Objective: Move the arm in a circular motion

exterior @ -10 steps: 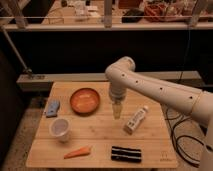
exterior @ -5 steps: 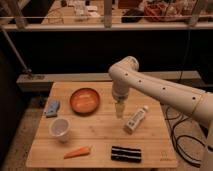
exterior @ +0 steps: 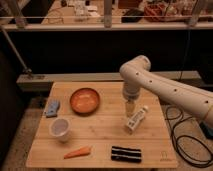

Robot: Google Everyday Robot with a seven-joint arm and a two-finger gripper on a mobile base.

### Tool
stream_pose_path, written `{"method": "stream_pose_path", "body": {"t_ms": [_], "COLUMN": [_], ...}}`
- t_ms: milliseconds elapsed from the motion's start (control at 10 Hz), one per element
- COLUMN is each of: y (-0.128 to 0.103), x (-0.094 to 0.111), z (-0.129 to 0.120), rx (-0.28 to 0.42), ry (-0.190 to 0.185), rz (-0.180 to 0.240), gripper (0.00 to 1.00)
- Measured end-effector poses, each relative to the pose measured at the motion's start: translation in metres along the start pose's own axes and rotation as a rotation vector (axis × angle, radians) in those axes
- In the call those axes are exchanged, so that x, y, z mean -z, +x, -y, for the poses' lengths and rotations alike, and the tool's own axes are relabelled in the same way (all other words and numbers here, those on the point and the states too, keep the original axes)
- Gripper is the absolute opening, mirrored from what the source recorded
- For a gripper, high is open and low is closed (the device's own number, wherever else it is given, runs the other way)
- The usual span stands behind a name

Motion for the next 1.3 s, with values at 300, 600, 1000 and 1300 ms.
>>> {"method": "stream_pose_path", "body": {"t_ms": [300, 600, 1000, 1300], "y": [0.008, 0.005, -0.028, -0.089], "x": [0.010, 0.031, 0.044, 0.015], "z": [-0.026, -0.079, -0.143, -0.169], "rx": [0.000, 0.026, 0.084, 0.209], "ry": [-0.014, -0.032, -0.076, -0.153], "rz": [-0.019, -0.022, -0.006, 0.041], "gripper": [0.80, 0.80, 0.80, 0.80]}}
